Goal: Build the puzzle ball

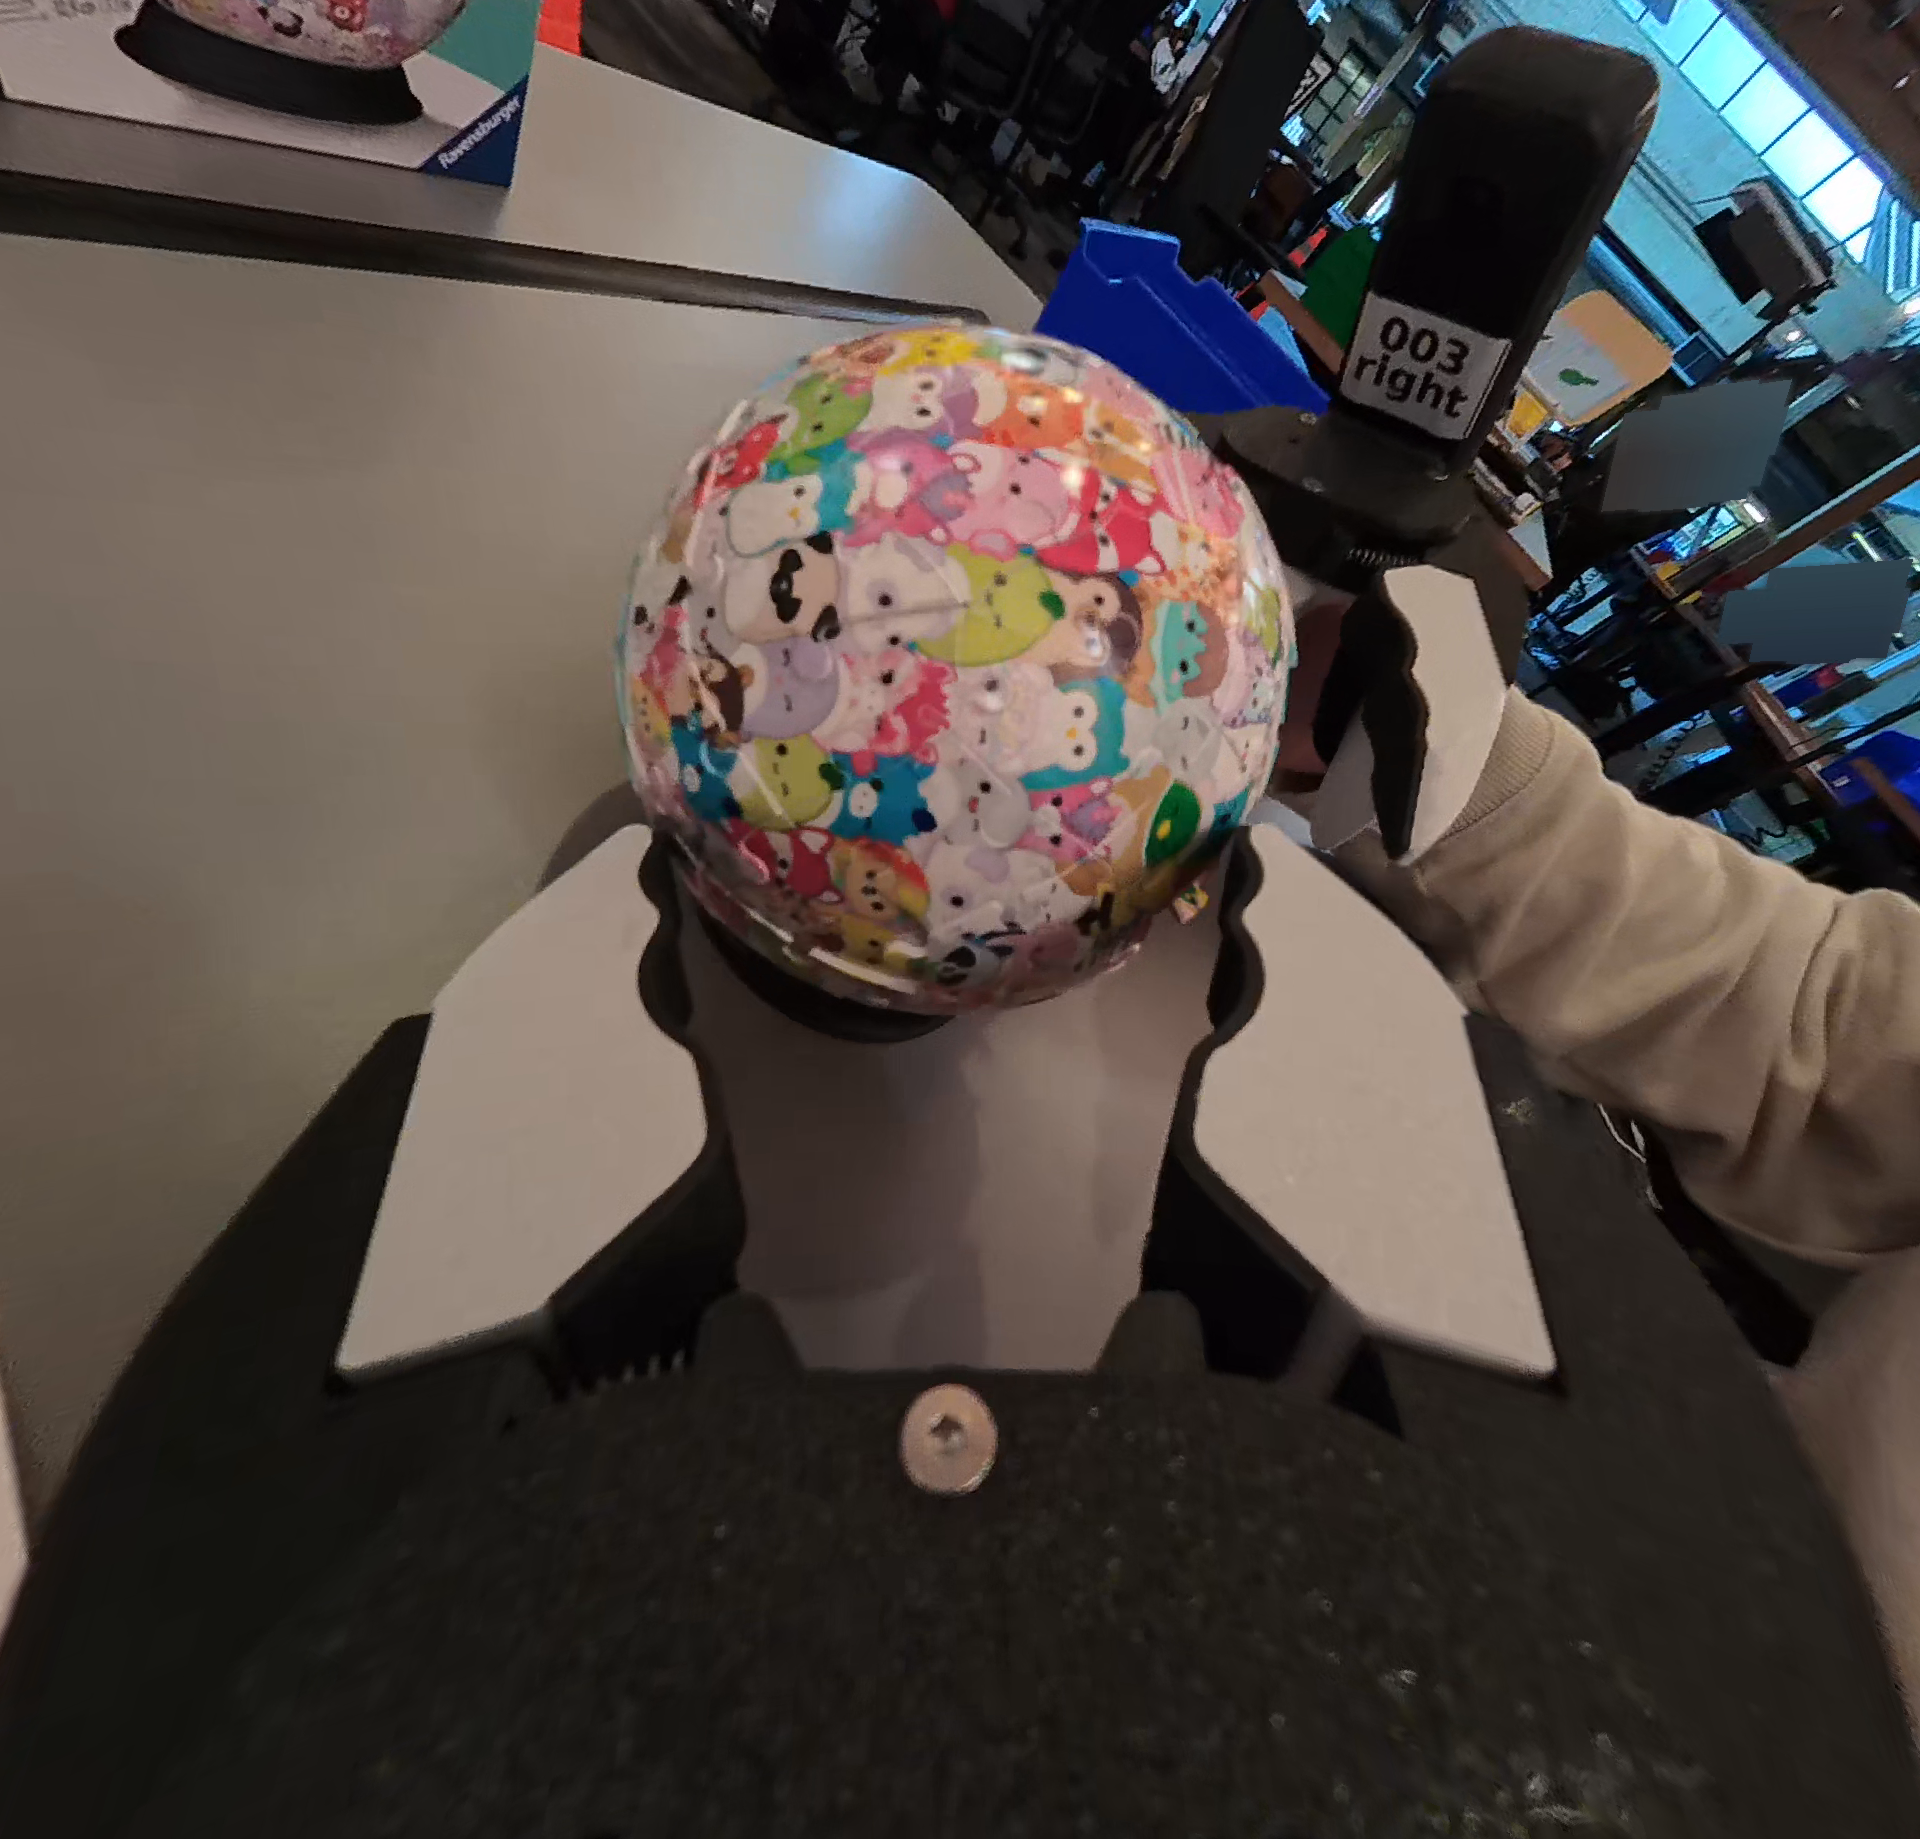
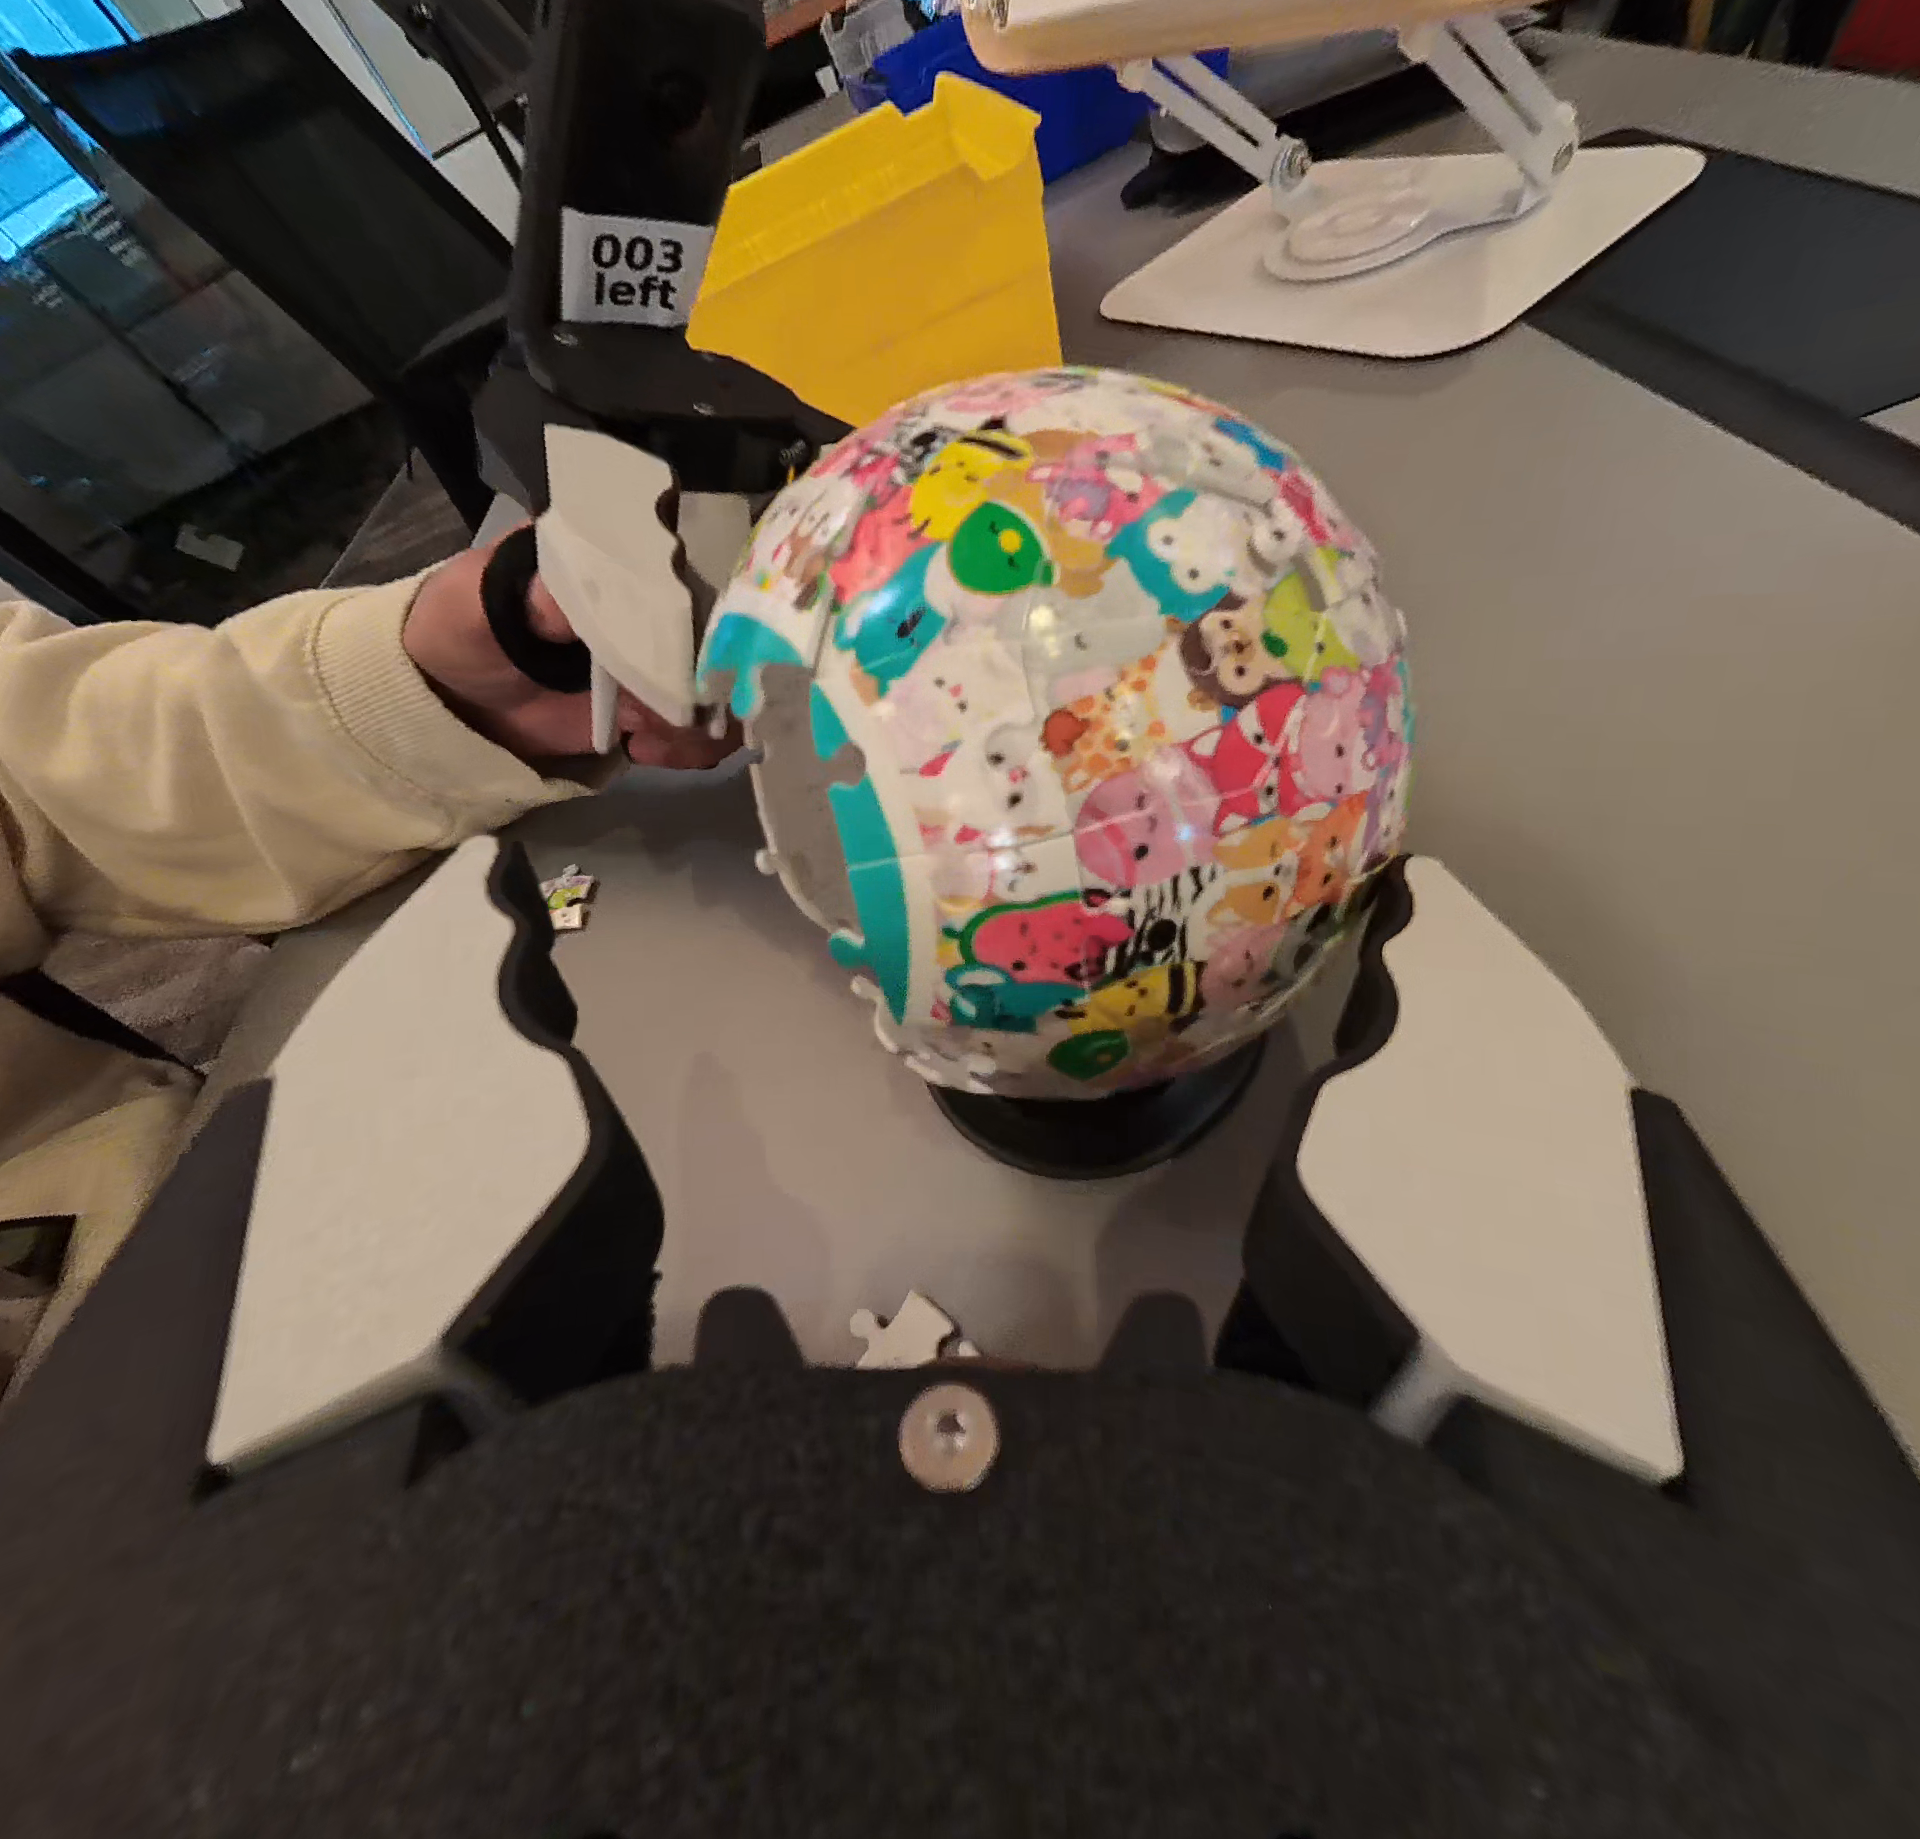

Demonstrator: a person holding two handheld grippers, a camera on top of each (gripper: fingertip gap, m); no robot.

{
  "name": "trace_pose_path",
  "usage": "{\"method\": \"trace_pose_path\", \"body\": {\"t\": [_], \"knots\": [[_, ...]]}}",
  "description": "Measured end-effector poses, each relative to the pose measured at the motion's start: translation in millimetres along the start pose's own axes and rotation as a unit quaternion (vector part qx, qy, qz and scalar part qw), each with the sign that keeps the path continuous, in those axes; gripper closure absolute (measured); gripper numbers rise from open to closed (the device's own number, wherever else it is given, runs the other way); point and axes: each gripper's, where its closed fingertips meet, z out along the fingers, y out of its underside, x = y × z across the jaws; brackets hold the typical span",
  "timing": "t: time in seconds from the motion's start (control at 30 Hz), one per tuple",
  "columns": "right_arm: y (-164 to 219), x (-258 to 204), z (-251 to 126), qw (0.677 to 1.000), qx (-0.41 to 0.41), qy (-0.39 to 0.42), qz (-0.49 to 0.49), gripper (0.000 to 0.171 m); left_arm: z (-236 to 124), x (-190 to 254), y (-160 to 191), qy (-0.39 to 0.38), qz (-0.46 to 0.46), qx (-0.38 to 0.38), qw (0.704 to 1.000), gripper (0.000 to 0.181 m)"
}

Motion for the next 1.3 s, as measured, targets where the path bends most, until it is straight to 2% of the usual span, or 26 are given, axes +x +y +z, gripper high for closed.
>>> {"method": "trace_pose_path", "body": {"t": [0.4,0.57,0.67,0.8,0.83,0.9,0.97,1.03,1.1,1.23,1.3], "knots": [[11.9,-4.4,-9.6,0.999,-0.015,0.022,-0.043,0.033,0.0,10.8,1.6,0.017,0.002,0.005,1.000,0.086],[28.0,-1.5,-33.3,0.989,-0.061,0.086,-0.103,0.037,-7.0,18.1,5.4,0.023,-0.003,0.003,1.000,0.085],[30.7,-15.0,-59.2,0.983,-0.045,0.123,-0.130,0.053,-18.3,22.1,10.3,0.008,0.013,-0.005,1.000,0.087],[39.4,-49.3,-73.5,0.978,-0.014,0.141,-0.150,0.098,-31.8,39.9,21.1,0.009,0.026,-0.014,1.000,0.101],[42.1,-53.4,-73.7,0.976,-0.014,0.154,-0.155,0.096,-33.9,43.8,25.3,0.005,0.033,-0.017,0.999,0.103],[53.2,-62.9,-66.7,0.973,-0.047,0.140,-0.175,0.083,-34.4,43.7,33.1,-0.017,0.050,-0.026,0.998,0.099],[56.9,-47.5,-66.1,0.960,-0.089,0.170,-0.204,0.081,-30.6,35.0,35.9,-0.041,0.059,-0.039,0.997,0.093],[45.8,-30.1,-63.1,0.961,-0.065,0.176,-0.201,0.079,-25.6,28.3,33.3,-0.038,0.056,-0.043,0.997,0.091],[48.2,-9.1,-54.0,0.965,-0.086,0.163,-0.188,0.066,-20.0,16.1,33.8,-0.046,0.068,-0.056,0.995,0.087],[64.3,31.7,-36.8,0.929,-0.176,0.179,-0.272,0.058,-7.9,1.0,40.9,-0.046,0.127,-0.104,0.985,0.076],[70.8,35.2,-27.0,0.918,-0.197,0.152,-0.309,0.058,-5.4,-1.8,44.6,-0.039,0.156,-0.128,0.979,0.075]]}}
